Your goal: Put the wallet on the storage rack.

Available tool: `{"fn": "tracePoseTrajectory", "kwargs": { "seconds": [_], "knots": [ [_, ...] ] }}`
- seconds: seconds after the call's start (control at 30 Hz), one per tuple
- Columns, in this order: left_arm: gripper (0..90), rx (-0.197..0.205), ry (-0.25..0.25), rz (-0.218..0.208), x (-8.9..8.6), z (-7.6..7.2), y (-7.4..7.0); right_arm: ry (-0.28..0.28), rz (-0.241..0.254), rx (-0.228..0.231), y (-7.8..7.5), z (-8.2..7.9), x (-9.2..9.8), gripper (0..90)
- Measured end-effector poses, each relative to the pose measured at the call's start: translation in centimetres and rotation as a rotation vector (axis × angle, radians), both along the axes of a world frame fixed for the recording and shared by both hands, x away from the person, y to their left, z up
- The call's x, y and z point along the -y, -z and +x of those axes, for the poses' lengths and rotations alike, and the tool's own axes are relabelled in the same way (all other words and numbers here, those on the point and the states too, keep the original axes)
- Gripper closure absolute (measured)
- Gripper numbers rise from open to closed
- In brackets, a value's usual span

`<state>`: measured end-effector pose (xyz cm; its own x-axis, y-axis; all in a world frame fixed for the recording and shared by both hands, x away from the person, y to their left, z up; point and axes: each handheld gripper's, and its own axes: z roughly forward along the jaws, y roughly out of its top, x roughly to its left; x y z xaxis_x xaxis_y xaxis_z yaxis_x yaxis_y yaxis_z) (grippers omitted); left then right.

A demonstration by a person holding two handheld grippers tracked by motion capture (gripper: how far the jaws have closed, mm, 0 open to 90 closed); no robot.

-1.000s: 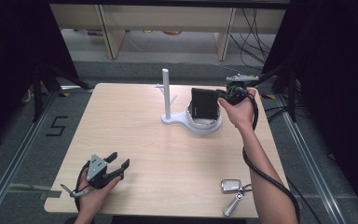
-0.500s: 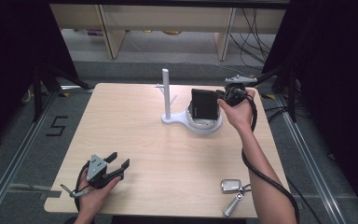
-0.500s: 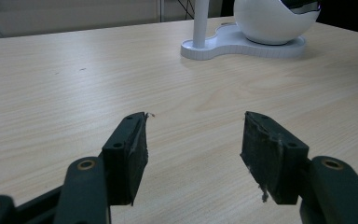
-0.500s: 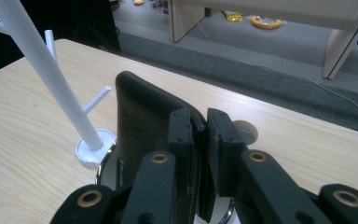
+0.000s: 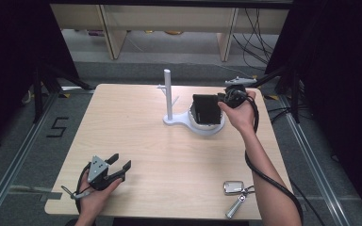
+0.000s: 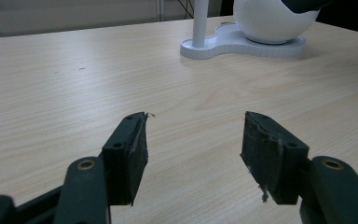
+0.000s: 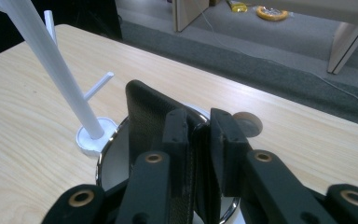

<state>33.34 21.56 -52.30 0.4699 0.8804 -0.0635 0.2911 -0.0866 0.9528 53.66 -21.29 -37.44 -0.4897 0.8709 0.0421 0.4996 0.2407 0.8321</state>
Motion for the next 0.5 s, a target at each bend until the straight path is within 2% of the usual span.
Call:
{"fn": "tracePoseTrajectory", "kwargs": {
  "seconds": [0.07,0.13,0.2,0.23,0.27,0.33,0.37,0.43,0.47,0.5],
  "knots": [
    [39.7,0.000,0.000,0.000,0.0,0.0,0.0,0.003,-0.016,0.000,-0.1,0.0,0.1,72.0],
    [39.8,-0.002,0.000,-0.001,0.0,0.0,0.0,0.008,-0.006,-0.004,-0.1,0.0,0.0,70.2],
    [39.8,-0.005,0.000,-0.001,0.0,0.0,0.0,-0.007,-0.018,-0.037,-0.3,-0.1,0.1,67.9],
    [39.8,-0.010,-0.003,0.006,0.0,0.0,-0.1,-0.015,-0.034,-0.020,-0.3,0.0,0.2,67.6],
    [39.8,-0.007,-0.004,0.006,0.0,-0.1,0.0,-0.015,-0.022,-0.002,-0.4,0.1,0.3,66.8],
    [39.8,-0.002,0.000,0.001,0.0,0.0,0.0,-0.016,-0.016,-0.013,-0.5,0.0,0.3,66.3],
    [39.8,-0.004,-0.002,0.002,0.0,0.0,0.0,-0.017,-0.040,0.003,-0.8,-0.2,0.3,64.6],
    [39.8,-0.008,-0.004,0.006,0.0,-0.1,0.0,-0.016,-0.043,-0.003,-0.9,-0.2,0.3,63.9],
    [39.8,-0.007,-0.003,0.008,0.0,-0.1,0.0,-0.013,-0.017,-0.018,-1.1,-0.5,0.1,63.2],
    [39.8,-0.007,-0.003,0.008,0.0,-0.1,0.0,-0.007,-0.014,-0.015,-1.4,-0.7,0.2,62.0]
  ]
}}
